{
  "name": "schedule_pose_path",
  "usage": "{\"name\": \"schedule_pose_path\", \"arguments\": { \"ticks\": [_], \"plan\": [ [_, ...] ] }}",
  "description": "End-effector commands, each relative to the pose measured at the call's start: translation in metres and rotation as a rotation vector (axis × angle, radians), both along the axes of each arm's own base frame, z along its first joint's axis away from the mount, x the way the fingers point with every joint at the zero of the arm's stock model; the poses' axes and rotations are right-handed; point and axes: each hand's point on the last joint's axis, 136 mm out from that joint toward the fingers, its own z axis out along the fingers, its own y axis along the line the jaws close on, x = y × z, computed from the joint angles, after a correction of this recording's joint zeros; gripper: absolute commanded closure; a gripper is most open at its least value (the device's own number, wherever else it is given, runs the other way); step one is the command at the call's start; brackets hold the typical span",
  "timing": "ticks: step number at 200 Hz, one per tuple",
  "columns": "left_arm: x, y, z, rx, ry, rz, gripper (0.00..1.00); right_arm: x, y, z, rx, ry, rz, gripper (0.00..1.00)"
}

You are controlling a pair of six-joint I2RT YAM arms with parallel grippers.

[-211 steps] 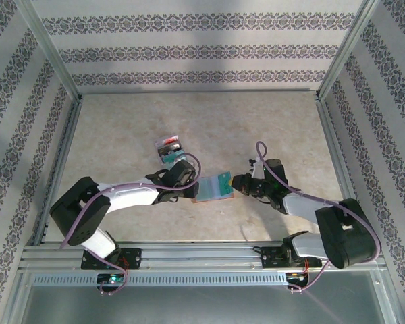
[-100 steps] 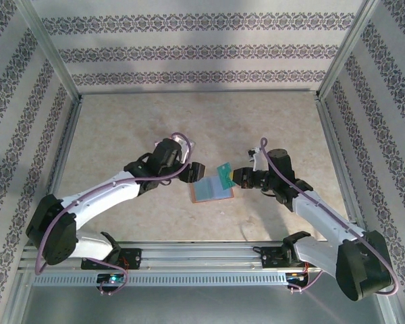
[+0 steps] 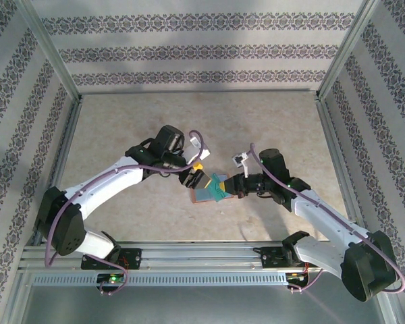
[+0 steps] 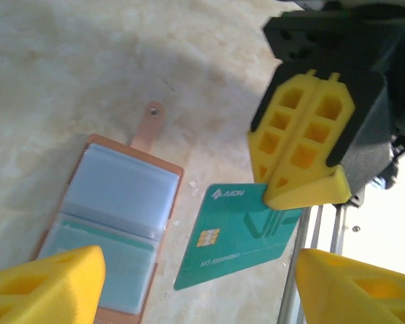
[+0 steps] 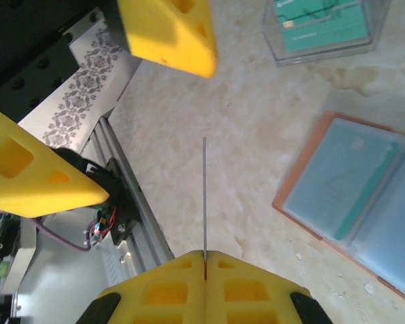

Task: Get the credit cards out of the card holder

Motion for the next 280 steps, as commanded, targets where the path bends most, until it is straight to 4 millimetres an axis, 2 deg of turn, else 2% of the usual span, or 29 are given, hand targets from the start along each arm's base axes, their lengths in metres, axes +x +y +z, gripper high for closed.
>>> {"name": "schedule_pose_path", "arguments": {
  "ticks": [1,53,93,107,143,155,168,176,181,185,195,217,237,266,280],
  "plan": [
    [-0.015,0.003,0.006,-0.005,-0.006,-0.132,0.25,-0.013,0.008,0.021,0.046,-0.063,0.096,0.94],
    [-0.016,-0.002,-0.001,-0.028,0.064,-0.217,0.28,-0.026,0.016,0.034,0.075,-0.1,0.165,0.94],
    [-0.03,-0.008,0.003,-0.069,0.145,-0.312,0.44,-0.032,0.021,0.036,0.078,-0.109,0.196,0.94],
    [-0.032,-0.006,0.001,-0.067,0.145,-0.319,0.53,-0.033,0.022,0.037,0.081,-0.115,0.204,0.94],
    [-0.039,-0.006,0.005,-0.095,0.164,-0.351,0.87,-0.033,0.024,0.042,0.091,-0.132,0.214,0.94],
    [-0.042,-0.007,0.008,-0.117,0.163,-0.36,1.0,-0.032,0.024,0.044,0.094,-0.14,0.207,0.9],
    [-0.039,-0.008,0.011,-0.126,0.142,-0.339,1.0,-0.027,0.022,0.043,0.087,-0.147,0.177,0.78],
    [-0.036,-0.008,0.014,-0.134,0.111,-0.316,1.0,-0.024,0.02,0.041,0.085,-0.151,0.15,0.63],
    [-0.032,-0.008,0.017,-0.14,0.088,-0.29,1.0,-0.022,0.019,0.04,0.088,-0.15,0.135,0.47],
    [-0.028,-0.008,0.018,-0.147,0.069,-0.264,1.0,-0.021,0.018,0.041,0.093,-0.153,0.122,0.39],
    [-0.018,-0.007,0.028,-0.189,0.019,-0.199,1.0,-0.018,0.015,0.042,0.112,-0.158,0.096,0.31],
    [-0.005,-0.001,0.054,-0.323,-0.068,-0.081,1.0,-0.013,0.008,0.046,0.165,-0.182,0.024,0.24],
    [-0.008,0.002,0.071,-0.415,-0.09,-0.046,1.0,-0.008,0.004,0.046,0.184,-0.201,-0.031,0.23],
    [-0.008,0.005,0.076,-0.445,-0.078,-0.009,1.0,-0.008,0.006,0.054,0.238,-0.217,-0.031,0.26],
    [-0.008,0.004,0.077,-0.456,-0.068,-0.008,1.0,-0.008,0.009,0.058,0.254,-0.228,-0.024,0.33]
  ]
}}
